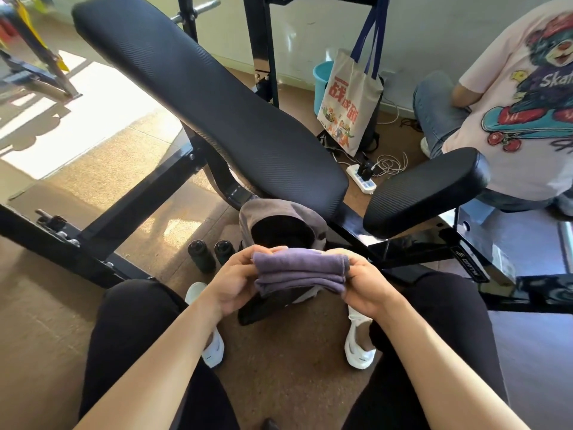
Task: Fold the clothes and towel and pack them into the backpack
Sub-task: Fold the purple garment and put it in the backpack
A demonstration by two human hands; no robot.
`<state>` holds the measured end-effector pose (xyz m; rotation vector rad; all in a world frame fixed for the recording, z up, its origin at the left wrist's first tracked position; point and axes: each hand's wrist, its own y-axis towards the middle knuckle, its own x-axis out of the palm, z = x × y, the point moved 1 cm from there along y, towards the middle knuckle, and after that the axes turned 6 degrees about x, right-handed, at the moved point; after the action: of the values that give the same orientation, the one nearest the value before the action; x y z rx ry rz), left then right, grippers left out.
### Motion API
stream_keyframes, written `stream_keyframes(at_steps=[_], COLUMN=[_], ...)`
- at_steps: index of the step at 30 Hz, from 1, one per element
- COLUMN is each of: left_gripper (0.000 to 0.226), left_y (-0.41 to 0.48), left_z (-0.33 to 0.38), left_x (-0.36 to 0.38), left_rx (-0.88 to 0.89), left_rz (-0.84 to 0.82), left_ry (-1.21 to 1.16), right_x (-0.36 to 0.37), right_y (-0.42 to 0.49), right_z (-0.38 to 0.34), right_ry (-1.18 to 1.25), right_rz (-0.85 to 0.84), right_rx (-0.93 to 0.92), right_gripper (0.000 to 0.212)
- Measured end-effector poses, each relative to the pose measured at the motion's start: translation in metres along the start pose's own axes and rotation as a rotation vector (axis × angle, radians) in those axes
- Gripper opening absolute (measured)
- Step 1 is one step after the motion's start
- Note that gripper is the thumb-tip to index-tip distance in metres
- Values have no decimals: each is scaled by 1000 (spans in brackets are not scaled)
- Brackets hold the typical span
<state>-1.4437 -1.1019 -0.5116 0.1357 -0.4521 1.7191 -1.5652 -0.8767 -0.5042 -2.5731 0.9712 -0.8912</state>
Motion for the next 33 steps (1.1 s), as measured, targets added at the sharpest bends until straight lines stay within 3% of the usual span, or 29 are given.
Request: stream_keyframes(at_steps=[7,10,14,18,22,25,28,33], left_gripper=[24,36,60,50,46,40,41,37], left_y=[3,6,1,7,20,32,50,102], left_z=[-12,-21,-27,-34,-38,-44,-50,-69], left_x=[-3,-8,-1,-2,-15,-27,-42,-67], left_rx=[-151,-133,-213,-203,-155,-152,-165,-154], left_rz=[97,-156,-438,-507,-266,-103,50,253], left_ry=[223,638,666,802,965,1202,1308,1307], right_x=[0,4,10,11,1,-10,-16,-11], right_y=[3,0,4,17,47,89,136,190], right_z=[12,18,27,31,12,-3,-10,-28], right_ry=[-554,-716,-740,-815,-861,-928,-979,-725], right_rz=[19,-10,-96,-141,-25,76,71,152], right_rx=[-75,-70,-42,-3,44,90,156,164], right_gripper=[34,39,50,59,60,47,43,59])
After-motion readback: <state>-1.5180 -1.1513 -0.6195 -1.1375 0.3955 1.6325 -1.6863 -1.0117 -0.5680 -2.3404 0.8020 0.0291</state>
